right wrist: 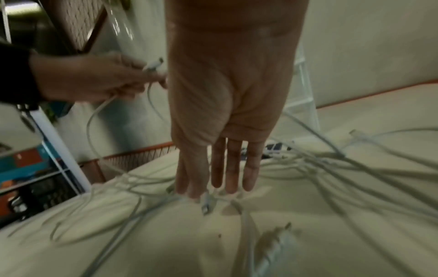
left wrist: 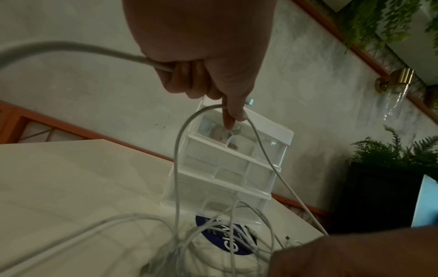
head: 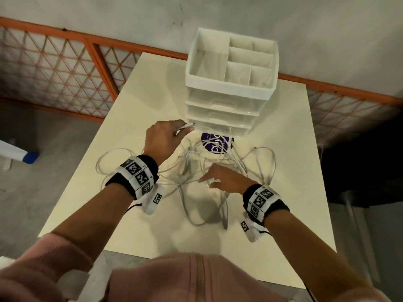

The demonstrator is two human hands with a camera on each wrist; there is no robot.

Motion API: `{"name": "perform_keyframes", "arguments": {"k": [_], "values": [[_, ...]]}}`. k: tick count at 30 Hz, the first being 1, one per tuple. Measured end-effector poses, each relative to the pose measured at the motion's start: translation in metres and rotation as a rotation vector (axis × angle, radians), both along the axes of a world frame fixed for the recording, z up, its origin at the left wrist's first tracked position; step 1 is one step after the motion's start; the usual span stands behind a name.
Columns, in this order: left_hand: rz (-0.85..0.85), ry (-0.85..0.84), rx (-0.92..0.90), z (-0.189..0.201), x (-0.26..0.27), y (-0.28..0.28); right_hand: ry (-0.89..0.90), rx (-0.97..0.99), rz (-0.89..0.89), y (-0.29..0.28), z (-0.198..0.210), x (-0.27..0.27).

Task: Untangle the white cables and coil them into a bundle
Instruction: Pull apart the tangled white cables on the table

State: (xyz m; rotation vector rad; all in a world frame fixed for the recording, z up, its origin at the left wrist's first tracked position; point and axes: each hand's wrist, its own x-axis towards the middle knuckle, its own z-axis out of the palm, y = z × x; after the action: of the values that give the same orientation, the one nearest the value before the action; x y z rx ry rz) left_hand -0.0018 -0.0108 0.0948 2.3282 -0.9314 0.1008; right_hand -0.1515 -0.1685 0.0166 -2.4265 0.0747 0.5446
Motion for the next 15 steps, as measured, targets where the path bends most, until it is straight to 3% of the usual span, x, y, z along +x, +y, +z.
{"name": "perform_keyframes", "arguments": {"k": [3, 7, 11, 15], "values": [[-0.024, 0.010, 0.012, 0.001, -0.001, -0.001, -0.033, -0.027, 0.021, 0.002, -0.016, 0.002], [-0.029, 0.023, 0.018, 0.003, 0.000, -0.003, -0.056, -0.113, -0.040, -0.002, 0.002, 0.009], [-0.057, 0.106, -0.061, 0.009, 0.003, -0.007, -0.088, -0.054, -0.111, -0.011, 0.060, 0.015], [-0.204, 0.302, -0.217, 0.028, 0.002, -0.017, -0.158, 0.171, -0.256, -0.029, 0.153, 0.012]]}}
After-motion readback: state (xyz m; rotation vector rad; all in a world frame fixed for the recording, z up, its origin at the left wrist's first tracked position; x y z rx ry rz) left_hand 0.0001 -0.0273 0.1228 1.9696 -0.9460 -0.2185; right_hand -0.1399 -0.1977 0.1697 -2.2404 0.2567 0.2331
